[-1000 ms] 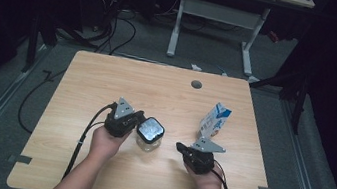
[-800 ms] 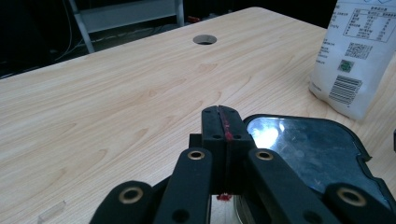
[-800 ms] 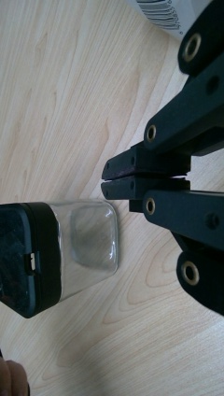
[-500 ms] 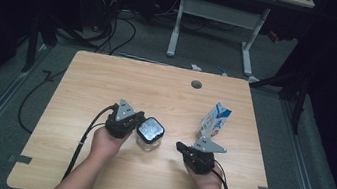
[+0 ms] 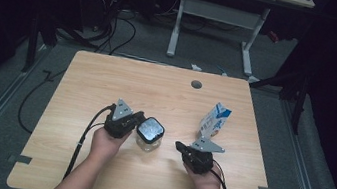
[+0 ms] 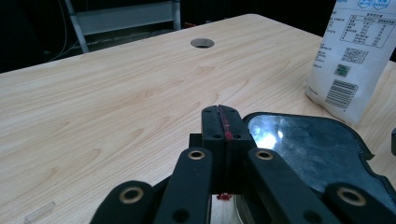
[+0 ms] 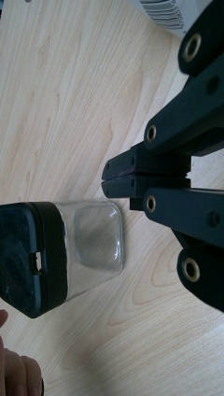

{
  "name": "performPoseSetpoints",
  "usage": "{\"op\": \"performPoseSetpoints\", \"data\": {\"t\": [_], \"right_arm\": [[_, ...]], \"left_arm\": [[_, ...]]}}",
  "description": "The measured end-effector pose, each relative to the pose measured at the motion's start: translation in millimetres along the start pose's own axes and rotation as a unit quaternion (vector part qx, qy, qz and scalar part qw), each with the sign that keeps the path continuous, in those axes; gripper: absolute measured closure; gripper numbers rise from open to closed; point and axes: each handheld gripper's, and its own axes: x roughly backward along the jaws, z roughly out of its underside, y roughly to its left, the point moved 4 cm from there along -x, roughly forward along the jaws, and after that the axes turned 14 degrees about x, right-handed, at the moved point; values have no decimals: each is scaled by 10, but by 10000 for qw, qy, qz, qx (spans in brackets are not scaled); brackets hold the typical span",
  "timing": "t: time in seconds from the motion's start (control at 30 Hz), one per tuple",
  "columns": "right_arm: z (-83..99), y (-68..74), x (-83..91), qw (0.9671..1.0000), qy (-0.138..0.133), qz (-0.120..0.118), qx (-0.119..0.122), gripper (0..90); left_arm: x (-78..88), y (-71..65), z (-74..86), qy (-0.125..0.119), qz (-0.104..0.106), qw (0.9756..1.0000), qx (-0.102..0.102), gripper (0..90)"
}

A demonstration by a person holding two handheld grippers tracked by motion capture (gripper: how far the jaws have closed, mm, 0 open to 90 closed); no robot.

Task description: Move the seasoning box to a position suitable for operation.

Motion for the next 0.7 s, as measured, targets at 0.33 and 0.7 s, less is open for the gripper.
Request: {"op": "performPoseSetpoints", "data": {"t": [0.33, 0.7], "right_arm": [[-14, 29, -9, 9999, -51, -11, 117, 887], [-21, 45, -13, 9999, -59, -15, 137, 883]], "left_arm": [[2, 5, 6, -23, 19, 10000, 46, 900], [0, 15, 11, -47, 29, 10000, 55, 900]]}}
